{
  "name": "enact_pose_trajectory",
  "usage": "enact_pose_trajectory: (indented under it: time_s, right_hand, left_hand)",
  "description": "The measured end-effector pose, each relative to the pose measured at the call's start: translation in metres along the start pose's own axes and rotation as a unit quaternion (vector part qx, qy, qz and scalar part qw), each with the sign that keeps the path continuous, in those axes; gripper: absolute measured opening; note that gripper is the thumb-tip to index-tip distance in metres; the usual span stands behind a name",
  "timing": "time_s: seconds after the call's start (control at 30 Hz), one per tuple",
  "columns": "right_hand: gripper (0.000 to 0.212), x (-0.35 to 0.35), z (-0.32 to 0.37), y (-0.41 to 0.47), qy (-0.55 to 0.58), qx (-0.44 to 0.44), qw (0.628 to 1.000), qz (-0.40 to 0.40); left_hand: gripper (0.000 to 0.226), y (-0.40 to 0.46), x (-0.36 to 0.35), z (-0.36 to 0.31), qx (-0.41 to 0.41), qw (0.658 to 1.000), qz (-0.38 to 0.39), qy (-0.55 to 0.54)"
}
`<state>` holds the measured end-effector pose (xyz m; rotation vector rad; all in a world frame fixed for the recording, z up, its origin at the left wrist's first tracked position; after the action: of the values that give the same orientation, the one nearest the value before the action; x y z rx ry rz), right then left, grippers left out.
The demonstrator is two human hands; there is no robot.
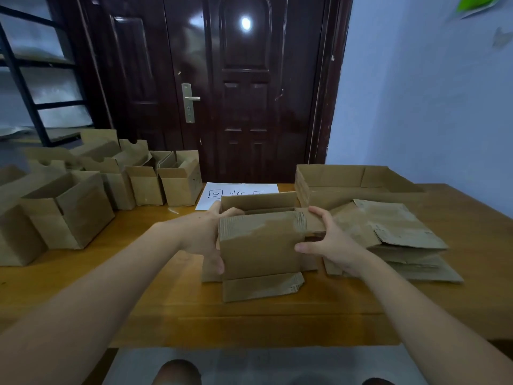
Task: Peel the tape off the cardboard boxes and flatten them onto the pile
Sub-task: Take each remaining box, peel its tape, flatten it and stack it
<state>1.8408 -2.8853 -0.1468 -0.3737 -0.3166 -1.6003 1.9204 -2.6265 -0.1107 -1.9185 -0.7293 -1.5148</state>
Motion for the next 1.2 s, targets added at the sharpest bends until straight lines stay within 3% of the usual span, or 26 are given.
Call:
enact_pose_trajectory:
  time_s: [0.1,0.2,0.33,0.47,0.57,0.77,0.87,0.97,1.03,1.1,1.2]
  right_hand:
    - [0.111,0.001,-0.001,0.001,0.01,0.023,0.998,-0.053]
    - [0.11,0.0,-0.002,0.0,0.039,0.026,0.997,-0.053]
    - [0.098,-0.002,0.001,-0.005,0.069,0.034,0.996,-0.046]
    - [0.084,-0.007,-0.003,-0.006,0.146,0.025,0.988,-0.052]
    - [0.075,-0.007,-0.006,-0.007,0.185,0.009,0.98,-0.068]
    - [0.049,-0.005,-0.001,0.001,0.24,0.012,0.963,-0.122]
    - [0.047,0.003,0.008,0.008,0.244,0.014,0.957,-0.158]
    - [0.055,0.01,0.019,0.012,0.204,0.017,0.963,-0.176]
    - [0.04,0.012,0.033,0.013,0.149,0.036,0.977,-0.15]
    - [0.04,0.006,0.043,0.014,0.1,0.04,0.992,-0.073]
    - [0.109,-0.015,0.043,0.013,-0.019,0.002,0.996,0.09]
  left_hand:
    - [0.133,-0.004,0.0,0.0,-0.008,0.999,-0.04,-0.025]
    - [0.144,-0.012,0.002,0.008,0.013,0.99,-0.104,-0.098]
    - [0.154,-0.023,-0.013,0.025,0.065,0.949,-0.211,-0.224]
    - [0.145,-0.028,-0.031,0.04,0.095,0.893,-0.294,-0.328]
    - [0.121,-0.03,-0.032,0.047,0.116,0.854,-0.345,-0.372]
    - [0.105,-0.044,-0.009,0.054,0.142,0.816,-0.42,-0.371]
    - [0.088,-0.043,0.008,0.044,0.119,0.835,-0.402,-0.357]
    - [0.067,-0.034,0.01,0.034,0.102,0.894,-0.258,-0.351]
    - [0.077,-0.034,0.004,0.03,0.098,0.915,-0.169,-0.352]
    - [0.094,-0.037,0.003,0.034,0.107,0.922,-0.149,-0.34]
    - [0.12,-0.037,-0.002,0.046,0.14,0.936,-0.136,-0.294]
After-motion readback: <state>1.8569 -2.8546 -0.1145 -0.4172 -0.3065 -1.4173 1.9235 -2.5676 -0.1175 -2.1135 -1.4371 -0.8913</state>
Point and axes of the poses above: each hand's wrist, its own y-axis towards the middle knuckle, its own x-axis out of the back of the hand, z = x × y, the point moved 9 cm from there along y, towards the middle knuckle
